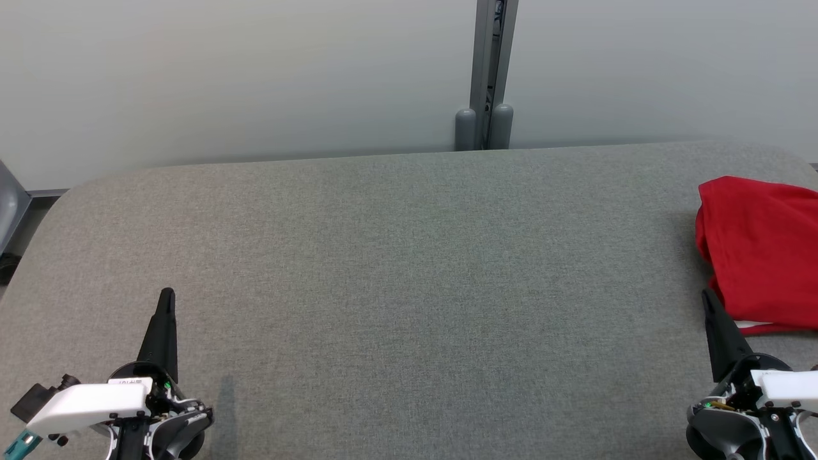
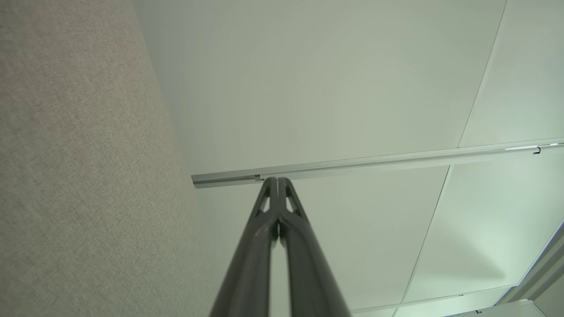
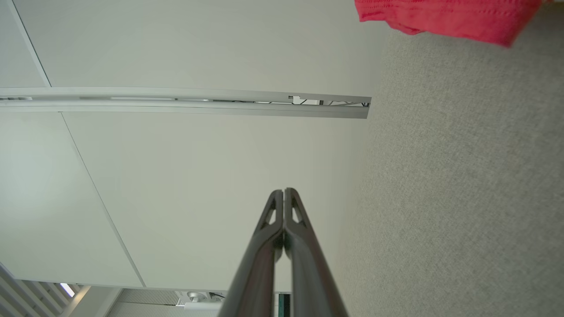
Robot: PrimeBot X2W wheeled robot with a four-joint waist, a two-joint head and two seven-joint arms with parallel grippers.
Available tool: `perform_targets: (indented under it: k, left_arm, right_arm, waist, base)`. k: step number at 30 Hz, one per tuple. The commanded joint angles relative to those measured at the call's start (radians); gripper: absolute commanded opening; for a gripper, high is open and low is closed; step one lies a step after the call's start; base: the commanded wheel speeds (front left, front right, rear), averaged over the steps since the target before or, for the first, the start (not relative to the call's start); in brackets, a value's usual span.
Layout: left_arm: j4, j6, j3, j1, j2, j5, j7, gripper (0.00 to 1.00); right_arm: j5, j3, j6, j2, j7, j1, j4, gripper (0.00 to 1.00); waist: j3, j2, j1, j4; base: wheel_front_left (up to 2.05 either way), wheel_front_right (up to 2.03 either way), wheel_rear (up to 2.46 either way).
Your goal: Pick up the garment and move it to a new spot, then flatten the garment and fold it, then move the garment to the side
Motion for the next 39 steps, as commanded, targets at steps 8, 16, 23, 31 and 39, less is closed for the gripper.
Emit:
perform_targets:
  k: [8, 16, 23, 31, 39]
  left_arm:
    - [0.001, -0.004, 0.005, -0.015, 0.002, 0.005, 0.002, 0.0]
    - [0.001, -0.004, 0.005, -0.015, 0.001, 0.006, 0.002, 0.0]
    - [0.001, -0.004, 0.006, -0.015, 0.001, 0.007, 0.003, 0.0]
    - [0.001, -0.004, 0.007, -0.015, 0.0, 0.007, 0.004, 0.0]
    - [0.001, -0.004, 0.007, -0.015, 0.0, 0.007, 0.004, 0.0]
  right_arm:
    - [-0.004, -0.003, 0.001, -0.001, 0.006, -0.01, 0.002, 0.0]
    - [-0.004, -0.004, 0.001, -0.001, 0.006, -0.01, 0.002, 0.0]
    - [-0.005, -0.004, 0.001, 0.0, 0.007, -0.01, 0.002, 0.0]
    - [-0.006, -0.005, 0.001, 0.0, 0.007, -0.01, 0.002, 0.0]
    - [-0.006, -0.005, 0.001, 0.0, 0.008, -0.01, 0.003, 0.0]
  waist:
    - [0.0, 0.0, 0.0, 0.0]
    - [0.0, 0.0, 0.0, 0.0]
    - [0.0, 0.0, 0.0, 0.0]
    - [0.0, 0.0, 0.0, 0.0]
    - [0.0, 0.0, 0.0, 0.0]
  base:
    - [0.0, 0.0, 0.0]
    - [0.0, 0.0, 0.0]
    - [0.0, 0.0, 0.0]
    - [0.0, 0.0, 0.0]
    - [0.0, 0.0, 0.0]
